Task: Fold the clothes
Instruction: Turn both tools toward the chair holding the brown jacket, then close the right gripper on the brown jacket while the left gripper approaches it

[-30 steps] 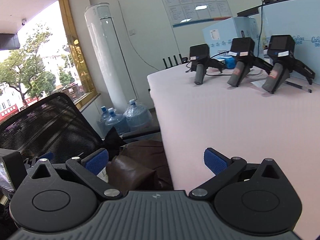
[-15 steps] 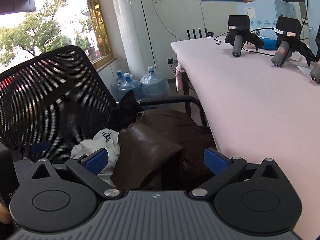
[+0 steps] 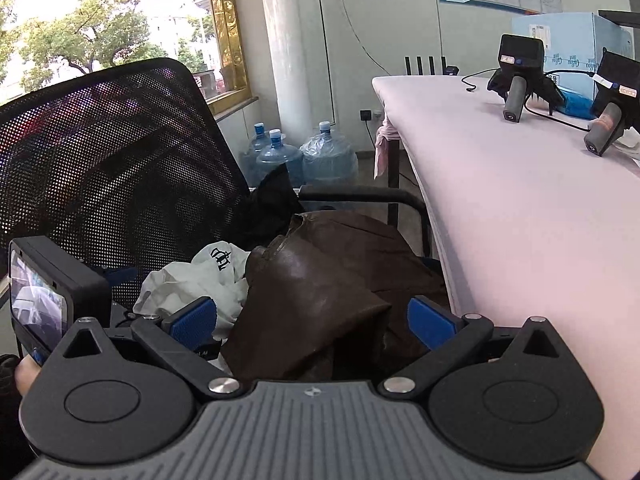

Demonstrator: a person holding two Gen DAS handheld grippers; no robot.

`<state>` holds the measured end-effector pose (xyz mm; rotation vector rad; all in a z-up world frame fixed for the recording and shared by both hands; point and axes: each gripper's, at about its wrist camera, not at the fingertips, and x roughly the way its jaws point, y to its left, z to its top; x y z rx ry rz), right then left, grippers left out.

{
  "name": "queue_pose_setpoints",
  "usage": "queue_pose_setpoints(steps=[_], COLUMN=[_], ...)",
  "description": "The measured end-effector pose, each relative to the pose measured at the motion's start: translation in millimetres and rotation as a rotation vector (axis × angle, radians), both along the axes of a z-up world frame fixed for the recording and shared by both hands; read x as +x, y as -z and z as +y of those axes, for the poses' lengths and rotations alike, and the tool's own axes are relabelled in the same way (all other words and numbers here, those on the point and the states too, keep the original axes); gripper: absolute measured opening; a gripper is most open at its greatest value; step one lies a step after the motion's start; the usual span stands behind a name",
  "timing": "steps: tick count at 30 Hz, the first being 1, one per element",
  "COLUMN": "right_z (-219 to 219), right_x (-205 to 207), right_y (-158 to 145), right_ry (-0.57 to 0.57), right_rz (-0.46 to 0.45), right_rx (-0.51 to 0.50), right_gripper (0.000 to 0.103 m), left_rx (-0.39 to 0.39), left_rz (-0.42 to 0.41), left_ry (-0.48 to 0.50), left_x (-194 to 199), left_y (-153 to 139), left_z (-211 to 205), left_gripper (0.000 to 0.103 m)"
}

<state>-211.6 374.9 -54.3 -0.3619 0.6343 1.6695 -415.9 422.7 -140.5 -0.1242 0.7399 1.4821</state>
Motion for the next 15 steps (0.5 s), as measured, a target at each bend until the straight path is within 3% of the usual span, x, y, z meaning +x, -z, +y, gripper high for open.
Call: queue_pose_setpoints(steps=[5, 10, 15], right_z=[6, 25, 31], right_x=[-5, -12, -16], right_y=[6, 21, 41], right_ry=[-0.028, -0.057, -0.051], right_rz=[-0.02, -0.007, -0.042], right_rx=[-0.016, -0.087, -0.17], right_gripper=[0.103, 0.103, 0.103], left_rx=[-0.056, -0.024, -0.078], left_rz=[-0.011, -0.097, -0.308], left_ry=[-0.039, 0.059, 0.16], left_x=[-5, 4, 11], left_y=[1, -13, -23], left_z=[24, 22, 59], left_gripper=[0.096, 0.096, 0.096])
